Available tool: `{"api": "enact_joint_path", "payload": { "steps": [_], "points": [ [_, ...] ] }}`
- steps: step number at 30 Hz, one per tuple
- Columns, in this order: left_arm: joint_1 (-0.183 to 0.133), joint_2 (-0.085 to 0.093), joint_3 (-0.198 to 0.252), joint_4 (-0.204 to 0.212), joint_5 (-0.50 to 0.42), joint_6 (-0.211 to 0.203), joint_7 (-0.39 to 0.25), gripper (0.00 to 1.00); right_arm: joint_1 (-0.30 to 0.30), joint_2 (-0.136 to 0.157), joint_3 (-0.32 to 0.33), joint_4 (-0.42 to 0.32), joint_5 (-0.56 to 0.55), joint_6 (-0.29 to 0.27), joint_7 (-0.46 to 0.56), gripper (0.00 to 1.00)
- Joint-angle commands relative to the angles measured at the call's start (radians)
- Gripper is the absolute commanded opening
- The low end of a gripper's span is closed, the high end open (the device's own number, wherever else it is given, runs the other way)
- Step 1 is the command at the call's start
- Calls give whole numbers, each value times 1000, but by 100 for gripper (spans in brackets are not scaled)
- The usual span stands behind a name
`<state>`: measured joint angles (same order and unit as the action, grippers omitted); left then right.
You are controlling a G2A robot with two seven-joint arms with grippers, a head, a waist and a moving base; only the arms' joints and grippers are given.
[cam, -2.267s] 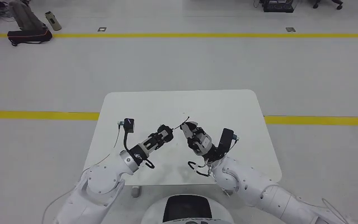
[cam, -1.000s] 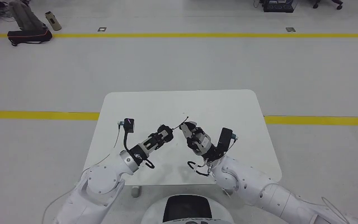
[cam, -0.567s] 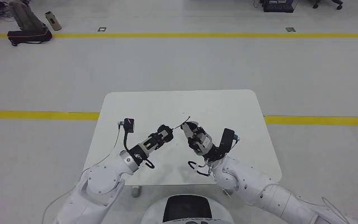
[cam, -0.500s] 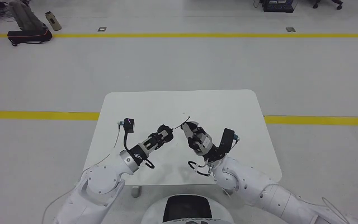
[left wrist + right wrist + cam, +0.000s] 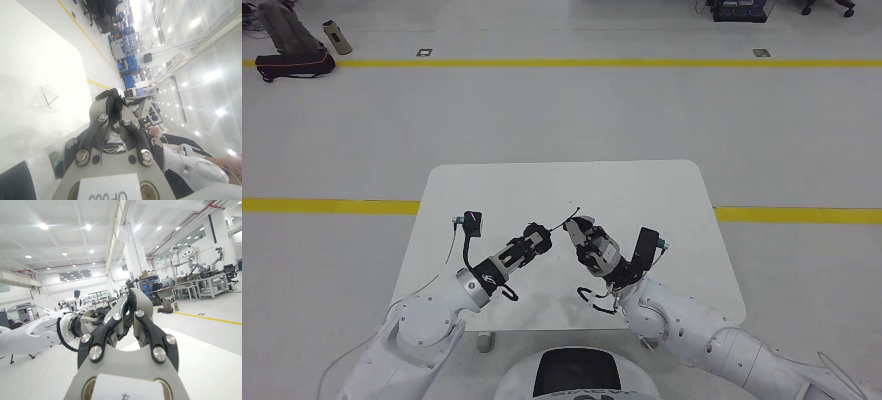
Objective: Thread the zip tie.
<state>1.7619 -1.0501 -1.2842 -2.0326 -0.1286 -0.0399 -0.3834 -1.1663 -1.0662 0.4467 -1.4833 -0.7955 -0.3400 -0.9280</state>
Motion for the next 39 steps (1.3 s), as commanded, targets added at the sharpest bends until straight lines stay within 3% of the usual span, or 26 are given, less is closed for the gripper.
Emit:
{"api": "enact_joint_path", "payload": {
  "steps": [1, 39],
  "points": [
    [0, 0, 0, 0, 0, 0, 0, 0, 1, -1, -1, 1, 2, 0, 1, 0],
    [0, 0, 0, 0, 0, 0, 0, 0, 13, -3, -25, 17, 9, 0, -34, 0]
  ]
}}
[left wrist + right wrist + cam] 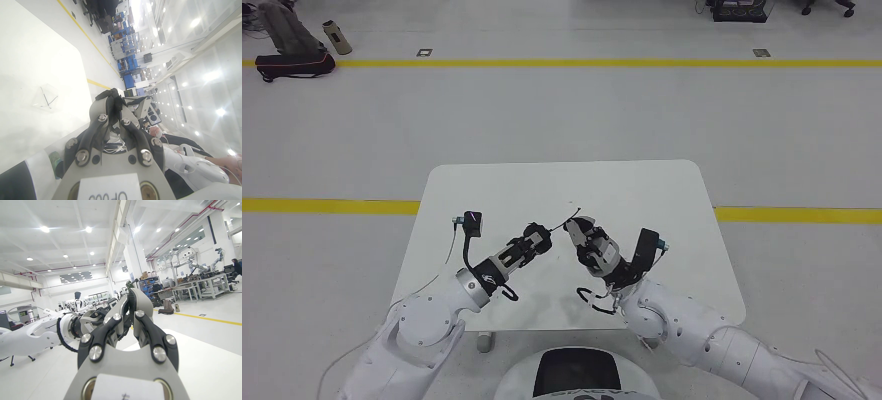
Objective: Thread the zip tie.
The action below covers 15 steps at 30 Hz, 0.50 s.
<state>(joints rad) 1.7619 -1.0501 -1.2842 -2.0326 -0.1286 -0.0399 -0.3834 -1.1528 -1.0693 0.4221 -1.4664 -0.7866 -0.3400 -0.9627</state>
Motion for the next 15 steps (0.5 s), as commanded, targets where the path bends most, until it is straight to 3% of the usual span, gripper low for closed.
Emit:
{"api": "enact_joint_path", "payload": {
  "steps": [1, 15],
  "points": [
    [0, 0, 0, 0, 0, 0, 0, 0, 0, 1, 0, 0, 1, 0, 2, 0],
    [0, 0, 0, 0, 0, 0, 0, 0, 4, -3, -5, 8, 7, 0, 6, 0]
  ]
}}
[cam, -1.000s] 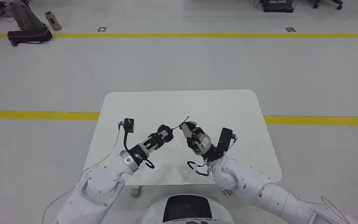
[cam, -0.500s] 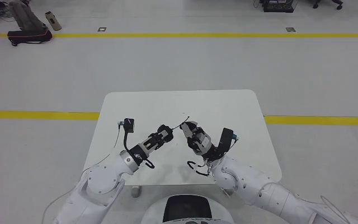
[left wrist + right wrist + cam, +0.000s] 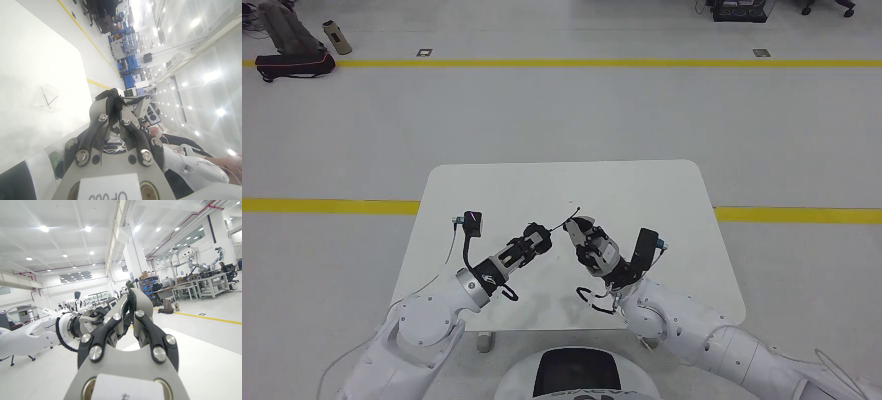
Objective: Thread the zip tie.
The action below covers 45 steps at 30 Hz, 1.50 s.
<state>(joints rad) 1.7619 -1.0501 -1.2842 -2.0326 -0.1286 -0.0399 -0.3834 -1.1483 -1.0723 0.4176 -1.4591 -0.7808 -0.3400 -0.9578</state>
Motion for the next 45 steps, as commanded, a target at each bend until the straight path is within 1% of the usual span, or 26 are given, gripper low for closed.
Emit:
{"api": "enact_joint_path", "payload": {
  "steps": [1, 32, 45],
  "points": [
    [0, 0, 0, 0, 0, 0, 0, 0, 0, -1, -1, 2, 1, 0, 2, 0],
    [0, 0, 0, 0, 0, 0, 0, 0, 5, -6, -6, 9, -4, 0, -21, 0],
    [0, 0, 0, 0, 0, 0, 0, 0, 6, -8, -9, 15, 5, 0, -3, 0]
  ]
}}
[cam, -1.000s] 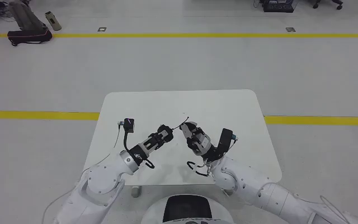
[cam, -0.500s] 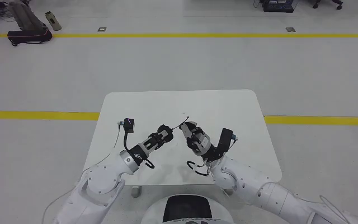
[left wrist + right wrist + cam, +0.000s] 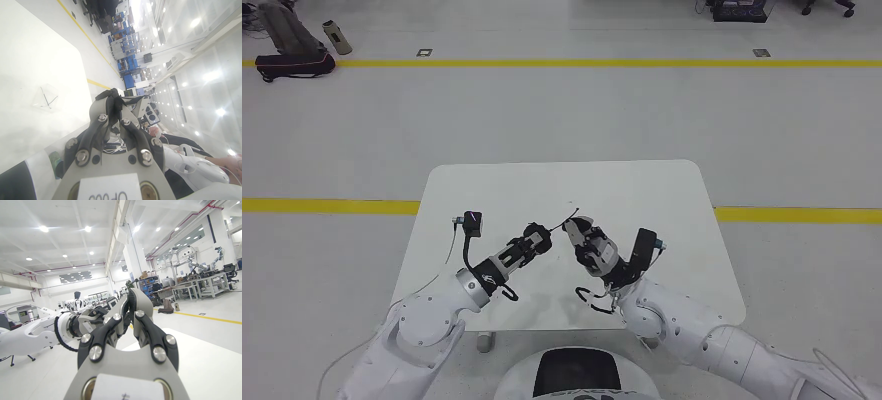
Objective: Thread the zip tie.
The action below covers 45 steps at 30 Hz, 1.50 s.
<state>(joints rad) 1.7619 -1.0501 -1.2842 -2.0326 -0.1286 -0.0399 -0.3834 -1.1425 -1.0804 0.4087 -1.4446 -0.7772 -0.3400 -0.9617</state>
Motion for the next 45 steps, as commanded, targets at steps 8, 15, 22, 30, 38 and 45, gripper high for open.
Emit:
{"api": "enact_joint_path", "payload": {
  "steps": [8, 15, 22, 30, 38, 45],
  "points": [
    [0, 0, 0, 0, 0, 0, 0, 0, 4, -1, -4, 4, 4, 0, 1, 0],
    [0, 0, 0, 0, 0, 0, 0, 0, 9, -1, -12, 14, 13, 0, 7, 0],
    [0, 0, 0, 0, 0, 0, 0, 0, 15, -1, -22, 17, 19, 0, 11, 0],
    [0, 0, 0, 0, 0, 0, 0, 0, 19, 0, -23, 29, 26, 0, 40, 0],
    [0, 0, 0, 0, 0, 0, 0, 0, 14, -4, -15, 32, 23, 0, 59, 0],
    [0, 0, 0, 0, 0, 0, 0, 0, 14, -13, -13, 35, 25, 0, 76, 0]
  ]
}}
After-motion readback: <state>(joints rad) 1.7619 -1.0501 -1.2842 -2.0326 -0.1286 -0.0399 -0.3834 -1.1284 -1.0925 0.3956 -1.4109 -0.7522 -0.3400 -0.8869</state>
